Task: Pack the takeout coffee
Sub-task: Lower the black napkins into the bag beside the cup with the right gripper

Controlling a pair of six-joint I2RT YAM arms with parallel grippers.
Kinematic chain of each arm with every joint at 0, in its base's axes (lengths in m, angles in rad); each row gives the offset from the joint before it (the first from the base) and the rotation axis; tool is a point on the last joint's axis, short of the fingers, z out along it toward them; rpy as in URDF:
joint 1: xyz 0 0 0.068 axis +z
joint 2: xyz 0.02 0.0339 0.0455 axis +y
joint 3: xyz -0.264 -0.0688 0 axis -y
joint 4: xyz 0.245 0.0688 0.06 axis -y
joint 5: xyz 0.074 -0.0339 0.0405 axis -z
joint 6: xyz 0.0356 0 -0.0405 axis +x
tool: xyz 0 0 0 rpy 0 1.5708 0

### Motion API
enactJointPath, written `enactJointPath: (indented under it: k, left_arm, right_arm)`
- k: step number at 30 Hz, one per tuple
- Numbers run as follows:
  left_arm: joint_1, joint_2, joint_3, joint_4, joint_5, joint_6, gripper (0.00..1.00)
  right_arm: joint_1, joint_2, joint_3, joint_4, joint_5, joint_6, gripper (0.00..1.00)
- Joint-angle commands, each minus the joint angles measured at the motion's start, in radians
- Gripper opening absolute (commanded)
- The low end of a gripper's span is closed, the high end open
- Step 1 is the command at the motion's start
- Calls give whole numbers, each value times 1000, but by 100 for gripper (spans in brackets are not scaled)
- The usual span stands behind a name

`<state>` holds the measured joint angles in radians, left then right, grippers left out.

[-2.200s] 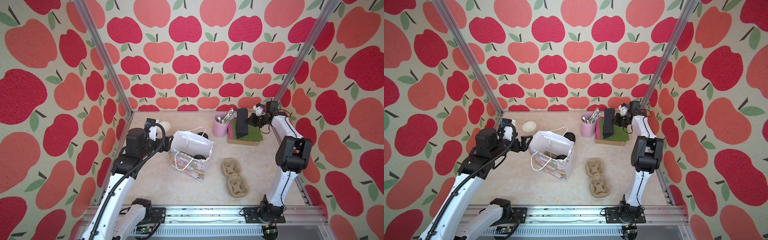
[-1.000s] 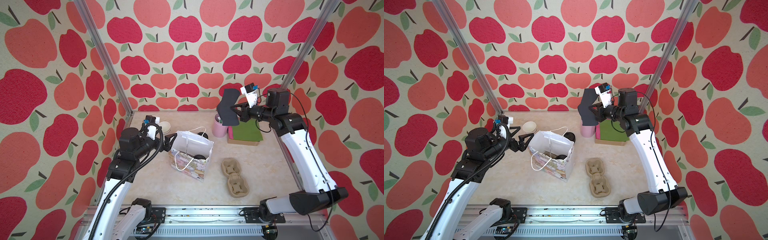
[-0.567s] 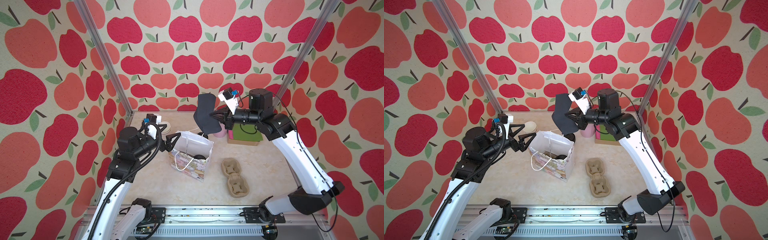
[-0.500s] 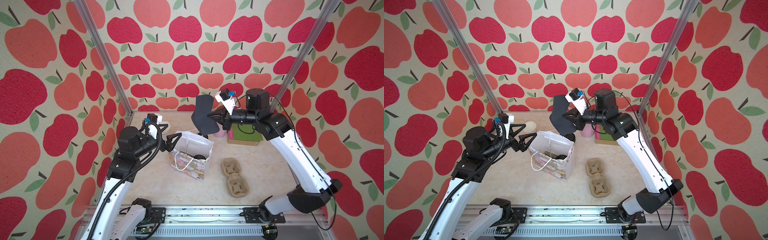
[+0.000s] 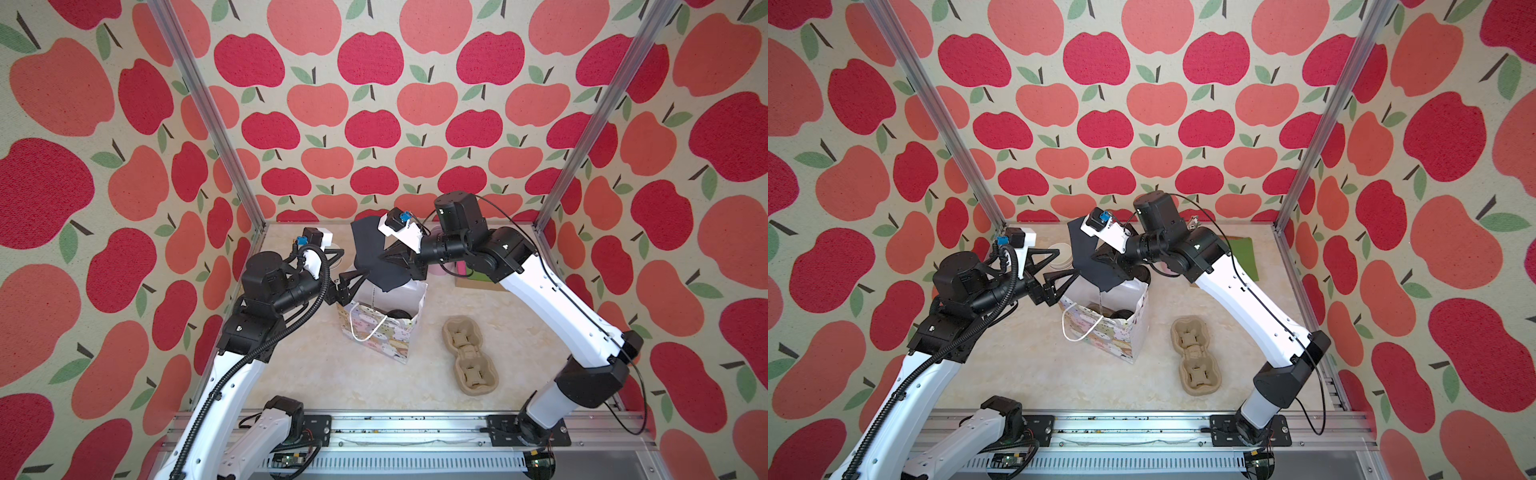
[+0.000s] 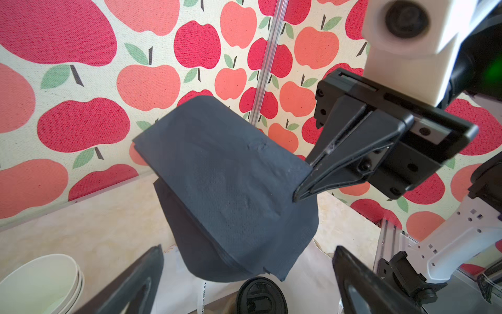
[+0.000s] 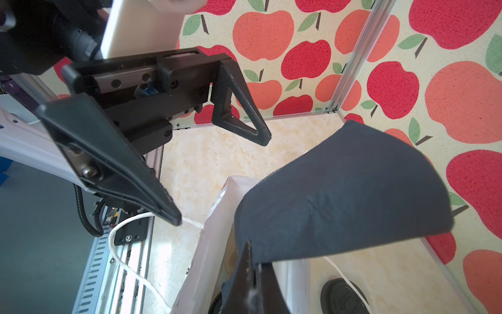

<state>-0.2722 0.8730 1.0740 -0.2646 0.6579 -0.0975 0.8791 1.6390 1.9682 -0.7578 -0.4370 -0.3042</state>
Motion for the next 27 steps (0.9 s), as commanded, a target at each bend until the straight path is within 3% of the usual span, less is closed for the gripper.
enactJointPath:
  k: [1, 8, 18, 22, 27]
  left_arm:
    - [-4, -19, -2, 21, -32, 31, 99]
    - [-4, -44, -18, -8, -125, 51, 99]
    - [-4, -43, -37, 8, -141, 50, 99]
    - [-4, -45, -42, 8, -146, 50, 99]
    - [-4, -48, -46, 8, -153, 51, 99]
  right_arm:
    - [15, 18, 26, -8, 23, -36, 0]
    - [33, 27, -39, 13, 38, -22, 0]
    - [58, 3, -182, 81, 52, 19, 1]
    - [61, 8, -209, 73, 66, 22, 16]
    - [62, 7, -209, 56, 71, 22, 48]
